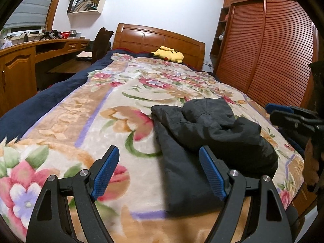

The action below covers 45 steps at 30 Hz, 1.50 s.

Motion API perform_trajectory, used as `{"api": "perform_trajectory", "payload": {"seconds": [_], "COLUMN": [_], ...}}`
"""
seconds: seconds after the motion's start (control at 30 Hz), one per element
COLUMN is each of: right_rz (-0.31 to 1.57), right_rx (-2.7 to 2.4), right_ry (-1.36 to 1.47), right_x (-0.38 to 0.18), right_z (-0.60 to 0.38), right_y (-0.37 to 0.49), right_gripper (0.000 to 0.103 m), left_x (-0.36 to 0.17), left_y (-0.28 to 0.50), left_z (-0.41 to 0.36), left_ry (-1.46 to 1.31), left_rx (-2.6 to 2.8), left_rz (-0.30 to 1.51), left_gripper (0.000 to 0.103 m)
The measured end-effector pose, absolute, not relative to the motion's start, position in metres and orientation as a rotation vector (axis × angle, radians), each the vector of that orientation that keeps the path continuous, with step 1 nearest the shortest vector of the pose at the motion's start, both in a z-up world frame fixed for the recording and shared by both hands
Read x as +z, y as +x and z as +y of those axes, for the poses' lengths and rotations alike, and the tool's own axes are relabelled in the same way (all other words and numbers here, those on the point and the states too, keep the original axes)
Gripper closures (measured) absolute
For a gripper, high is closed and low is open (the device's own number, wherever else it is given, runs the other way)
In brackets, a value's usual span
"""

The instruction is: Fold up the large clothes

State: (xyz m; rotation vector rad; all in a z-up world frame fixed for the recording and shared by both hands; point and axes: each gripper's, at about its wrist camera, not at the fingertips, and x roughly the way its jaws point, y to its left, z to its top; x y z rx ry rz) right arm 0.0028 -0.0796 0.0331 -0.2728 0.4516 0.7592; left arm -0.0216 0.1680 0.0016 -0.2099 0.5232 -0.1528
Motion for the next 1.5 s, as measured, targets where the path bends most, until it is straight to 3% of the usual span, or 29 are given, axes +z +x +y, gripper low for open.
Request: {"api": "perform_trajectory", "payload": {"seconds": [0.2,0.27,0.37,0.53,1.03,1.13,1.4,1.5], "right_rz": [0.459,0.486,0.542,0.597,0.518,0.507,0.491,0.479], "right_rx": [0.613,0.598,0.578,0.629,0.645,0.630,0.705,0.724], "right_ry": [-0.278,-0.258,-0.257,-0.205,-0.216,-0.234,-0.164,-0.138], "right_x": [0.015,0.002,-0.022,-0.043,-0.069,-0.071,-0.070,-0.067], "right_z": [-0.125,-0.134,-0.137,-0.141,-0.132,-0.133,-0.151,-0.161], "right_y": [0.018,0.025,0.035,0.057,0.061,0.046,0.044,0.045], "right_gripper": [0.041,0.050,0.054,0.055,0.055,0.055,0.054,0.052], "left_x": [0.008,0.010,0.014,0.019,0.016,0.013,-0.003,0.000], "left_y": [-0.024,-0.025,-0.027,-0.029,-0.028,-0.025,-0.013,-0.014], "left_z": [0.155,0.151,0.146,0.134,0.095,0.088,0.079,0.076], "left_ry": [-0.193,-0.193,-0.192,-0.193,-0.142,-0.128,-0.095,-0.083], "left_rx": [-0.173,-0.180,-0.187,-0.201,-0.227,-0.242,-0.254,-0.254], "left_rz": [0.502,0.493,0.475,0.452,0.432,0.445,0.522,0.518], "left_gripper": [0.021,0.021,0.021,0.021,0.021,0.032,0.083,0.092]}}
